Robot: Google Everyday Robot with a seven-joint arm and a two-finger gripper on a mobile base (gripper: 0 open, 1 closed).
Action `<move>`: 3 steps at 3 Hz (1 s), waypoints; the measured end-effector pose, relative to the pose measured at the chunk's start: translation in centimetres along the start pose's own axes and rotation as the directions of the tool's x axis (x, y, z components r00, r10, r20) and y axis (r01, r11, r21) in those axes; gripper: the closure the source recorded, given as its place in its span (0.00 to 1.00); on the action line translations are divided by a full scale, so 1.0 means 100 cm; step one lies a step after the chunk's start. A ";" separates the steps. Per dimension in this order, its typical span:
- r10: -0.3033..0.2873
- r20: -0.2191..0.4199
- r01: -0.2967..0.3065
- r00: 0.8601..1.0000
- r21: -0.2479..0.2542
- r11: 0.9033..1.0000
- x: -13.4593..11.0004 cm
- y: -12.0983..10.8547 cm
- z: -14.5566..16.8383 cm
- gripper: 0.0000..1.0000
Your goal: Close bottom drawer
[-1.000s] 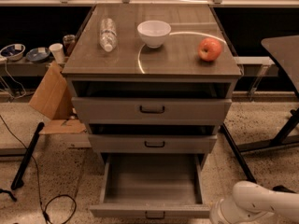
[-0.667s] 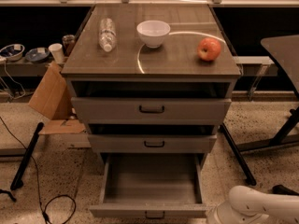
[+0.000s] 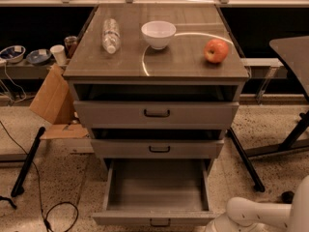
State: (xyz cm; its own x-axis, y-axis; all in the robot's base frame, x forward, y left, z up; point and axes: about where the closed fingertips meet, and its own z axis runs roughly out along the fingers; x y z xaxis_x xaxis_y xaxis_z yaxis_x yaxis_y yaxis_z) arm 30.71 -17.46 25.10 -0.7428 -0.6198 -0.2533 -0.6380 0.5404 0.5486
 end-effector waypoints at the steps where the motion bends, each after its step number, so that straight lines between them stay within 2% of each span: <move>1: 0.037 0.007 -0.037 0.999 -0.042 0.998 -0.004 -0.009 0.025 0.65; 2: 0.074 0.013 -0.073 0.997 -0.068 0.995 -0.010 -0.020 0.048 0.89; 3: 0.119 0.016 -0.118 0.993 -0.077 0.990 -0.014 -0.034 0.071 1.00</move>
Offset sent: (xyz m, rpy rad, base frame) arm 0.0219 0.0317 -0.0724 0.0624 0.1078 -0.0867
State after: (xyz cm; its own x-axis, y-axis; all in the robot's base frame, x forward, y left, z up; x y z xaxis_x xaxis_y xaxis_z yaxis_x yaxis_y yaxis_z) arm 32.43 -14.39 17.97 -0.8169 -0.5414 -0.1990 -0.5284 0.5640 0.6346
